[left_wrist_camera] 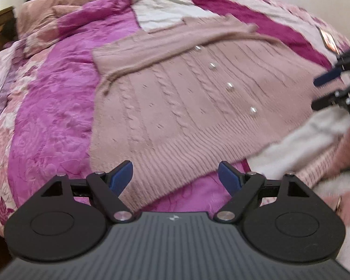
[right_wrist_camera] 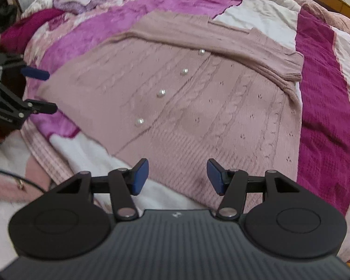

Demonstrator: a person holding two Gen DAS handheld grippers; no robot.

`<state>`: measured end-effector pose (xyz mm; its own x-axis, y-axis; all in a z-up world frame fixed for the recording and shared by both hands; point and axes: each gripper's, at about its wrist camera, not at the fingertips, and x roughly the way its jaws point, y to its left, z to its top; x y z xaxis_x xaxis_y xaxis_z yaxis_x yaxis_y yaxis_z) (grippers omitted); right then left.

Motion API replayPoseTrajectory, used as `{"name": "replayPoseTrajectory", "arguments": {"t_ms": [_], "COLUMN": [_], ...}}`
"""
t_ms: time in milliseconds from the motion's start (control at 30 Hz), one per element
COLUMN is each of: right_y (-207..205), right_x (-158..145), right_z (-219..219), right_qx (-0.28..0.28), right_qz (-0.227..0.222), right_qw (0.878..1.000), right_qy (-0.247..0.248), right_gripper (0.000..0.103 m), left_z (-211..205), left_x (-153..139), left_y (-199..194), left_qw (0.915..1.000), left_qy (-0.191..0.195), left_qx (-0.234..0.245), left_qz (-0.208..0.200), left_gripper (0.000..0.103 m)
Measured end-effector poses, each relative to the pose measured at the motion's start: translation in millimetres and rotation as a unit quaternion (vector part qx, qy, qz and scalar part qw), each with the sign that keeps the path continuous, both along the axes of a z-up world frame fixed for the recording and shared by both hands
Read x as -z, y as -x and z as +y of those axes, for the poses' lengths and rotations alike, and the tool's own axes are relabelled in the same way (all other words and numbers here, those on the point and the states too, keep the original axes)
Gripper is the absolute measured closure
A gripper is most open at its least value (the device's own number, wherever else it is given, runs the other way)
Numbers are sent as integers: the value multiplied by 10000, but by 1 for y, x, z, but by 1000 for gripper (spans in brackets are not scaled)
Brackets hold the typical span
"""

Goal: Fold small clothes

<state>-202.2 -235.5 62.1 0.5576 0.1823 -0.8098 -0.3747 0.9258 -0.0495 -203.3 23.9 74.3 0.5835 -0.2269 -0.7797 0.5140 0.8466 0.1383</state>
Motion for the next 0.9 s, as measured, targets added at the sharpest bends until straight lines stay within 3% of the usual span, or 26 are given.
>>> {"name": "replayPoseTrajectory", "arguments": {"t_ms": [200, 300, 633, 900], "right_y": [0, -3, -18, -23], "right_x": [15, 25, 35, 30], "right_z": [7, 11, 22, 7], "right_qx": [-334, -423, -243, 96], "right_qz": [235, 260, -289, -480], "right_qw": [9981, 9966, 9934, 9954], "right_qy": [471, 651, 1084, 822], "right_gripper": [46, 46, 45, 45], "left_z": [-13, -13, -16, -7], "left_x": [21, 26, 25, 25], "left_y": [-15, -25, -50, -57], "left_qw": [9982, 9987, 9983, 9981], "left_qy": [-603, -481, -390, -122], "left_qx": [-10, -101, -415, -595], "left_qz": [70, 97, -101, -142], "left_gripper": [18, 17, 17, 17]}}
